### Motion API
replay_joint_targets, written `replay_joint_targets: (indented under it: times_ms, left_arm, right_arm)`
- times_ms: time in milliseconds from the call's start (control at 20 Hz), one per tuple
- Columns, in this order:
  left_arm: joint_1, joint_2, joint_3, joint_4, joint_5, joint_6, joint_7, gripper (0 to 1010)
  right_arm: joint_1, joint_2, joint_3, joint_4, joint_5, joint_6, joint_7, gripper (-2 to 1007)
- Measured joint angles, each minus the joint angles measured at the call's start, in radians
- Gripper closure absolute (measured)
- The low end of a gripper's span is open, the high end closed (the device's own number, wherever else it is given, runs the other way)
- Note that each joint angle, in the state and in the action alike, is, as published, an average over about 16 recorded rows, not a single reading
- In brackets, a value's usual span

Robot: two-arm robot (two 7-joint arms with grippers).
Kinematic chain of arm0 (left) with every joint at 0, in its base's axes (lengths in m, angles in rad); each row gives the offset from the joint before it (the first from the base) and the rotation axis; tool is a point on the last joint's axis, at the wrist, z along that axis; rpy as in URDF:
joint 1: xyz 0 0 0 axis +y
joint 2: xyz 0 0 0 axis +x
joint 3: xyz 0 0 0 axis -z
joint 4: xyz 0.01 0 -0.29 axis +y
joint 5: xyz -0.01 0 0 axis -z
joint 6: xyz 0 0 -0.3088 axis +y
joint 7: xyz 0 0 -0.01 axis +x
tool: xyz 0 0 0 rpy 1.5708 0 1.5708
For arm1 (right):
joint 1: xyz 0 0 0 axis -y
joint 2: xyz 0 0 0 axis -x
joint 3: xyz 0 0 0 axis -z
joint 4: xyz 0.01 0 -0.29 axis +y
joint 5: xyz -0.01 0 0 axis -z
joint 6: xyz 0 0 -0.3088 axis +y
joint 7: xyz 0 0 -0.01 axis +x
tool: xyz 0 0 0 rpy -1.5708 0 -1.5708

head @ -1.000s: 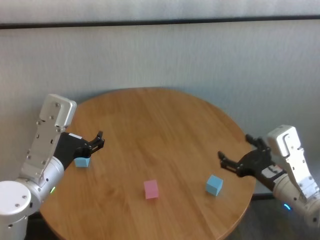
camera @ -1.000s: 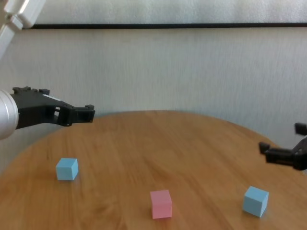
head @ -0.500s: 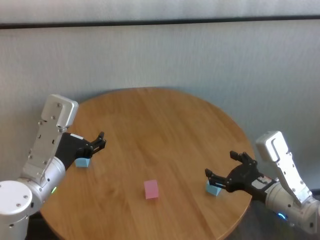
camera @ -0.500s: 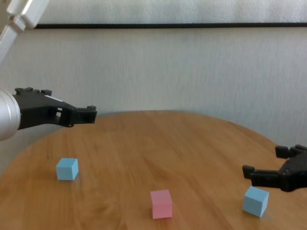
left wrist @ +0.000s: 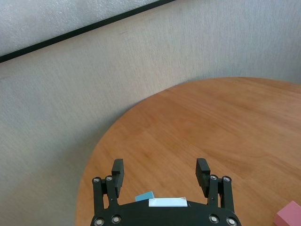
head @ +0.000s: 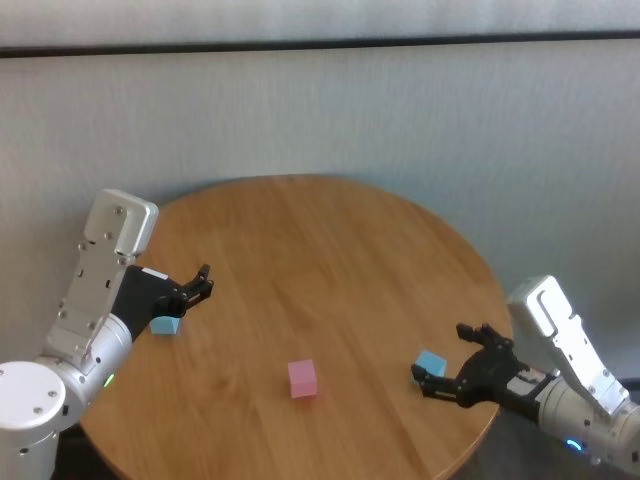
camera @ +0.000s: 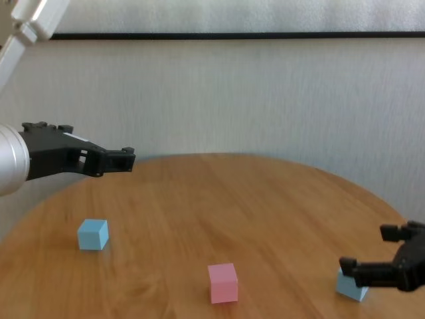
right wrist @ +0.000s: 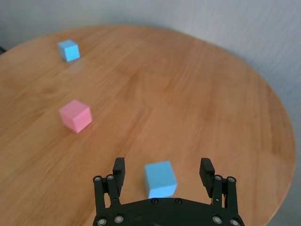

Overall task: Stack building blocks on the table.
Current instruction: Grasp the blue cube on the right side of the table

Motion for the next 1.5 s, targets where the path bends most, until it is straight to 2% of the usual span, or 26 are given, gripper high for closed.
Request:
replay_joint_targets:
  times_ms: [450, 1000, 1500]
  left_arm:
    - [-0.001, 0.000, 0.001, 0.001, 0.000, 0.001, -0.001, 10]
    - [-0.001, 0.000, 0.002, 0.001, 0.000, 0.001, -0.001, 10]
    - [-0.001, 0.000, 0.002, 0.001, 0.000, 0.001, -0.001, 10]
  right_arm:
    - [0.002, -0.012, 0.002, 0.030, -0.017, 0.029, 0.033, 4]
    - [0.027, -0.047, 0.015, 0.092, -0.037, 0.030, 0.058, 4]
    - [0.046, -0.084, 0.034, 0.134, -0.039, 0.041, 0.090, 4]
